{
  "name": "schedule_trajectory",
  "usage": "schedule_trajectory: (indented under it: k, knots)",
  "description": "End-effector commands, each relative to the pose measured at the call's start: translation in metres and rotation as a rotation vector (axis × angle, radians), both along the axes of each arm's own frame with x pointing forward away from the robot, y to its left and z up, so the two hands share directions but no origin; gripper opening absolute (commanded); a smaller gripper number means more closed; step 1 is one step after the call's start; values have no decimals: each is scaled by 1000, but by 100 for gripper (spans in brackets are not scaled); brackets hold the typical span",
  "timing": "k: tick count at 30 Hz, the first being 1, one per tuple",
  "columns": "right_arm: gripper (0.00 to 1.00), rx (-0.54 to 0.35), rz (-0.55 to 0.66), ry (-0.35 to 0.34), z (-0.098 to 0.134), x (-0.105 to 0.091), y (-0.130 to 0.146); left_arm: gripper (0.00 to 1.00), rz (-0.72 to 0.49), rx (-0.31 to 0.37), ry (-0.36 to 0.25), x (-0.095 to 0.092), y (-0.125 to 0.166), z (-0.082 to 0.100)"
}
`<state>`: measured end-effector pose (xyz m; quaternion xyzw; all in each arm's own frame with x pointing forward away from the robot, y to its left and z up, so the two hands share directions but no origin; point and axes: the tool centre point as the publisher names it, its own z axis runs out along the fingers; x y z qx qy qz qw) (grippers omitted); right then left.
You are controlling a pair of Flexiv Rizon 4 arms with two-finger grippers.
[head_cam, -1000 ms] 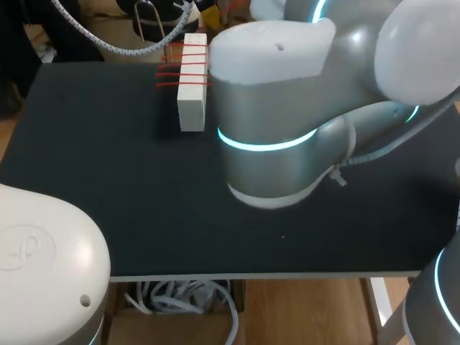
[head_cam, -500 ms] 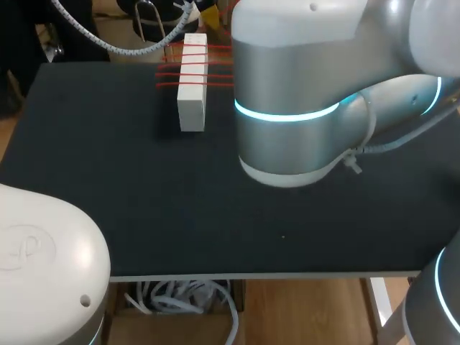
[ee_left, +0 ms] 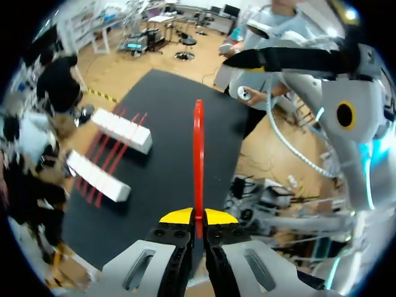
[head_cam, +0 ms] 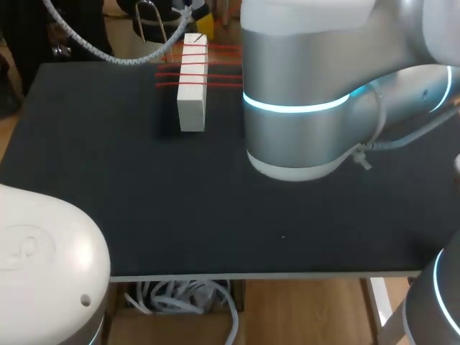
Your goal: Grab the tape and strap the tape.
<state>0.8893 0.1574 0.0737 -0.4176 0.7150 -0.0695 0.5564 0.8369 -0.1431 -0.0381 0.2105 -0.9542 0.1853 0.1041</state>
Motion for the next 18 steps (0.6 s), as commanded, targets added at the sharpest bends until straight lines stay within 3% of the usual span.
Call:
schedule_trajectory:
  k: [1, 5, 11, 18]
  knots:
    - [100, -4, 5, 3, 1, 0, -2, 0, 51, -33, 52, -16, 24, -22]
    - [100, -4, 5, 3, 1, 0, -2, 0, 104, -23, 145, -42, 45, -47]
    - [100, -4, 5, 3, 1, 0, -2, 0, 184, 17, 235, -77, 86, -77]
    - [100, -4, 5, 3, 1, 0, -2, 0, 218, 66, 258, -101, 136, -90]
